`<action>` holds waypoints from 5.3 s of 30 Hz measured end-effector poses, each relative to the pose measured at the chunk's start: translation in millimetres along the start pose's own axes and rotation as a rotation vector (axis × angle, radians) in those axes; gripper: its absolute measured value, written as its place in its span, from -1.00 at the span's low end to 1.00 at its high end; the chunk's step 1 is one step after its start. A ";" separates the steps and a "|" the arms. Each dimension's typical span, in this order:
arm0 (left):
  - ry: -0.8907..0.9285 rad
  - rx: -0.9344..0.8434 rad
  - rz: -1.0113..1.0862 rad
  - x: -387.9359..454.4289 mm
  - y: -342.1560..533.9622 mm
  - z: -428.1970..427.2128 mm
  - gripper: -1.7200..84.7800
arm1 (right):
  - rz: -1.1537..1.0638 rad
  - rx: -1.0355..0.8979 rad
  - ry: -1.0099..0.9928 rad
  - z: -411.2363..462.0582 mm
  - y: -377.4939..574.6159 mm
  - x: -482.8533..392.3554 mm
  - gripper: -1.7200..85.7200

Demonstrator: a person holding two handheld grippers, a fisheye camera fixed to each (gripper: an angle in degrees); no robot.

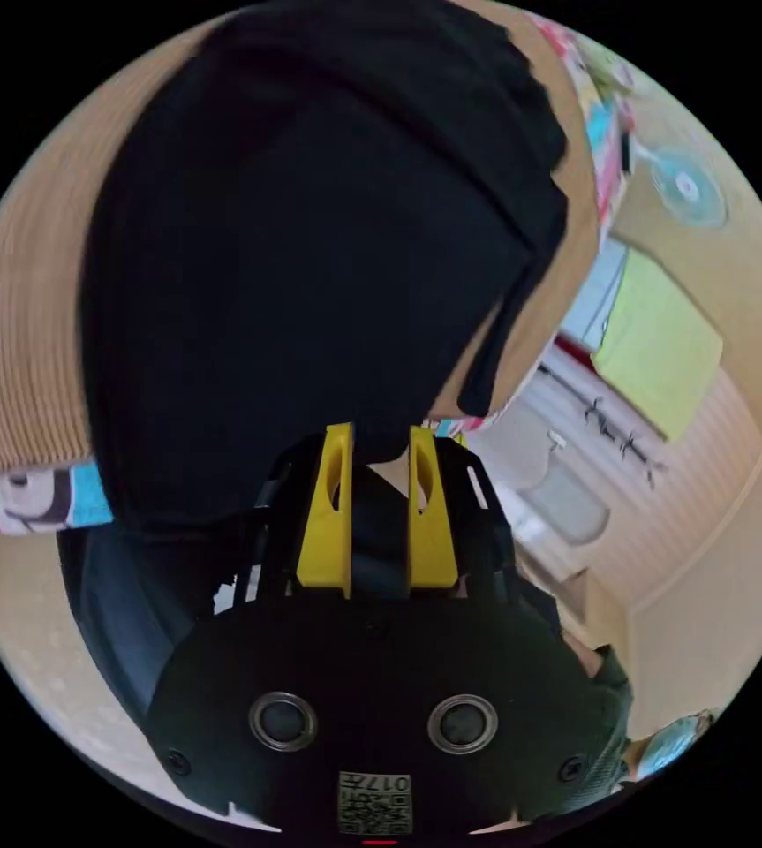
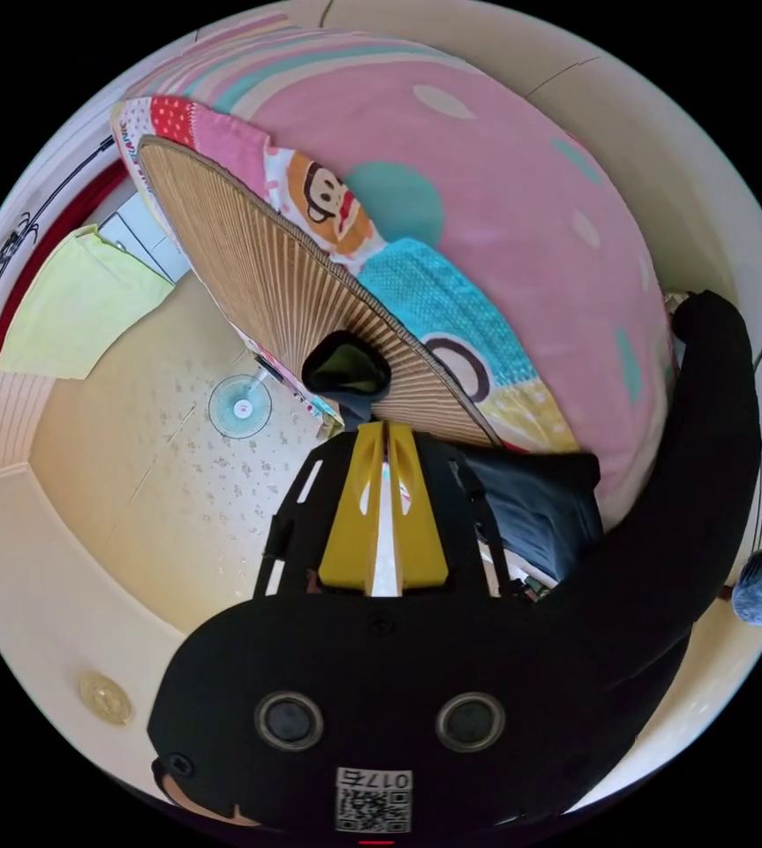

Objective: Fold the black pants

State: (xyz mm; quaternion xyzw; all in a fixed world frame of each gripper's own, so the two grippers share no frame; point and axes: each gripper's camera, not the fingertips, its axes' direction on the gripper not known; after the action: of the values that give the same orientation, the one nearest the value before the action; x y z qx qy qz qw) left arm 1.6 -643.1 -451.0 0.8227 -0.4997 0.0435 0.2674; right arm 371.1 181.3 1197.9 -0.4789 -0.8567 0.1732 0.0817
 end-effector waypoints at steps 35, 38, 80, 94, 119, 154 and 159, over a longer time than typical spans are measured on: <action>0.367 0.455 -0.193 -88.7 30.6 -57.5 -0.76 | -0.445 0.095 0.190 11.3 4.3 -205.5 -0.86; 0.327 0.442 -0.196 -90.1 31.4 -58.8 -0.76 | -0.242 0.057 0.086 18.0 -5.7 -127.7 -0.81; 0.037 0.367 -0.222 -113.1 19.2 -95.8 -0.71 | -1.191 -1.226 0.661 464.7 146.5 100.7 -0.81; -0.488 -0.113 0.037 -144.9 -29.9 -73.3 -0.59 | -0.802 -0.895 1.401 236.2 -85.7 176.5 -0.66; 0.619 -0.221 0.743 -152.7 23.8 -210.0 -0.88 | -0.437 -1.438 0.210 200.1 -165.3 101.2 -0.93; 0.286 0.488 0.061 -196.3 -75.8 -67.7 -0.84 | -0.924 -1.316 1.009 508.0 -162.7 238.1 -0.76; 0.208 0.507 0.265 -109.5 -52.9 -49.2 -0.85 | -1.173 -1.448 1.213 571.3 -78.5 259.3 -0.55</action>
State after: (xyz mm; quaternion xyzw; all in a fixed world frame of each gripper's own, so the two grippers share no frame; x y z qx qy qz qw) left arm 1.6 -512.9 -467.1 0.7820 -0.5458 0.2855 0.0953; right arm -2.7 238.8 691.2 0.0604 -0.6672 -0.6963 0.2576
